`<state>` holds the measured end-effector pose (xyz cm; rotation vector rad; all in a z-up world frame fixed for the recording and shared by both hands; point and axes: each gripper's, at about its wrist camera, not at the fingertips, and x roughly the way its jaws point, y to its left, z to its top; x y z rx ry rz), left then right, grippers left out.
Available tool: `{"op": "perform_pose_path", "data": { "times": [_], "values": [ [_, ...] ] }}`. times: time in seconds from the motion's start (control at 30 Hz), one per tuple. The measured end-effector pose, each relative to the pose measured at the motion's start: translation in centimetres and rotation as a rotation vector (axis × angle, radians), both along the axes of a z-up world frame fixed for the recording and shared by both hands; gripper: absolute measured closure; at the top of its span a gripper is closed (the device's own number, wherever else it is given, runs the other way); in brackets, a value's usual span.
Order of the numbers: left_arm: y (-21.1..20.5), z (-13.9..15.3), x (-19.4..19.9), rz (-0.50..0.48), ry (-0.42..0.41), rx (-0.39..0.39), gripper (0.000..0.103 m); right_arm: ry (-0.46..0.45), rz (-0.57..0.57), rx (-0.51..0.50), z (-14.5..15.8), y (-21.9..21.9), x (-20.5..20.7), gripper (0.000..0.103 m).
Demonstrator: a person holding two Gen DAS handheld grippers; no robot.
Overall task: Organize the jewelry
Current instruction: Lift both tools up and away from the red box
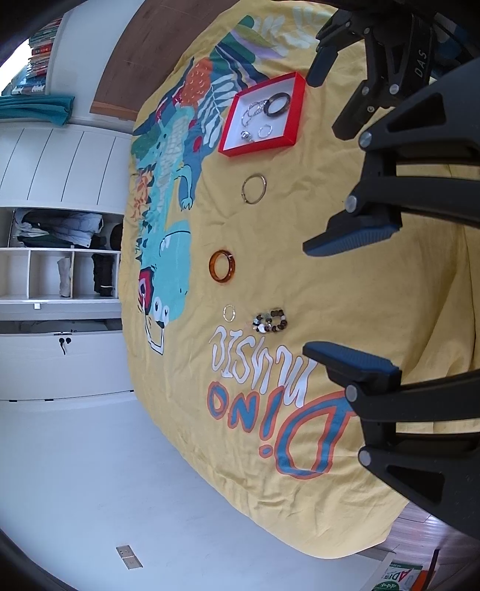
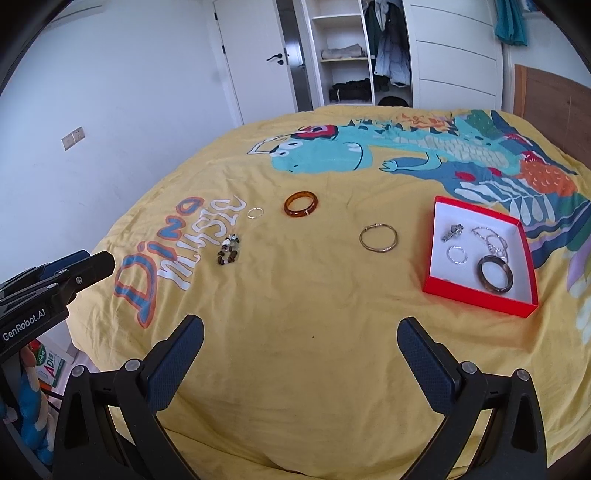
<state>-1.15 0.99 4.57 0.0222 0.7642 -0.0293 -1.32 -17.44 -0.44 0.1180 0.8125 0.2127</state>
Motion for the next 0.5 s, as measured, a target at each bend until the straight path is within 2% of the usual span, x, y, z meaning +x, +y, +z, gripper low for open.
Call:
{"op": "perform_pose_path", "data": {
  "times": [0.5],
  "values": [
    [0.6,-1.3,1.5,0.009,0.037,0.003,0.057,0.013,0.036,-0.023,-0.7,1.2,1.1,0.0]
  ]
}}
